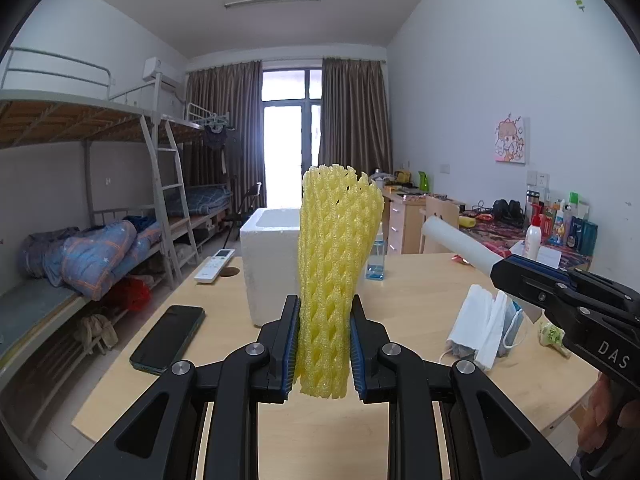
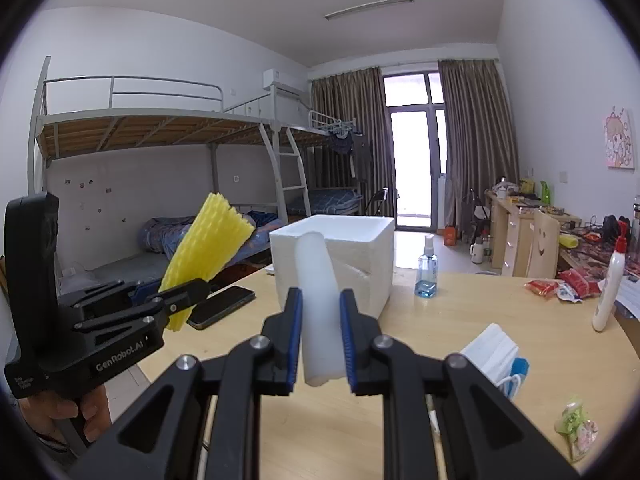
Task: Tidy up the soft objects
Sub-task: 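Carry the yellow sleeve and white stick over the white foam box, then open the left tool to drop the yellow sleeve into the box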
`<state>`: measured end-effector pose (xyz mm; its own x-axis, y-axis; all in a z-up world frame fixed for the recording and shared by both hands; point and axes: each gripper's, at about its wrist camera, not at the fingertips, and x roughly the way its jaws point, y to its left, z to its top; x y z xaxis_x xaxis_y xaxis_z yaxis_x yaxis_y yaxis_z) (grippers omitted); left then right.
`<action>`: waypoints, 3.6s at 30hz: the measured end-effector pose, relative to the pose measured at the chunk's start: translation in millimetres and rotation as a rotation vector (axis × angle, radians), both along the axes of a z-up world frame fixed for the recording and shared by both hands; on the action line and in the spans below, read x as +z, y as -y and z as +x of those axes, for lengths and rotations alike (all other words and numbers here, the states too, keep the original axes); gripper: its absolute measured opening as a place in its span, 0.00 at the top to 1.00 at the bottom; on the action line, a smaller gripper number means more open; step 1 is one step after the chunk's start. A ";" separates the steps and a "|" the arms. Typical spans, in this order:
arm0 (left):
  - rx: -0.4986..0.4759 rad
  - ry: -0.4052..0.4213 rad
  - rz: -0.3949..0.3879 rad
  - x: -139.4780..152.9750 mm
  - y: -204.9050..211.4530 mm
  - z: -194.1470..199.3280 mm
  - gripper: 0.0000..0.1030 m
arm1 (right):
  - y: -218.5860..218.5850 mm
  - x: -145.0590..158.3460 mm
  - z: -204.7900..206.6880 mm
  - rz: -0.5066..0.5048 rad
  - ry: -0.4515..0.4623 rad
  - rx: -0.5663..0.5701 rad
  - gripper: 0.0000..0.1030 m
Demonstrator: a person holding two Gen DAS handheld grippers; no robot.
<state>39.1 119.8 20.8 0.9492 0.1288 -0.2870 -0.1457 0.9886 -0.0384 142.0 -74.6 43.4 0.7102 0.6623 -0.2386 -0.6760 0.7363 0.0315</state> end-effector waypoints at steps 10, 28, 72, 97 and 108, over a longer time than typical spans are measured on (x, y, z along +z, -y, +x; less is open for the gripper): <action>-0.012 -0.019 -0.010 14.3 -12.8 23.9 0.77 | -14.9 12.4 16.2 -0.003 -0.019 -0.009 0.79; -0.024 -0.025 0.001 50.1 -50.8 88.1 0.77 | -53.0 50.3 58.2 -0.033 -0.008 -0.033 0.79; -0.008 -0.130 0.024 44.6 -88.3 235.3 0.77 | -112.0 51.3 160.9 -0.119 -0.088 -0.032 0.79; -0.067 -0.168 0.039 34.3 -71.2 273.3 0.77 | -96.2 57.4 164.6 -0.117 -0.078 -0.124 0.79; -0.048 -0.159 0.032 36.3 -71.1 273.6 0.19 | -89.1 53.2 165.6 -0.115 -0.070 -0.134 0.79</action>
<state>312.7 190.9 57.1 0.8974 0.0963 -0.4305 -0.1005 0.9949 0.0132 307.6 14.6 96.6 0.7694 0.5286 -0.3587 -0.5708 0.8210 -0.0145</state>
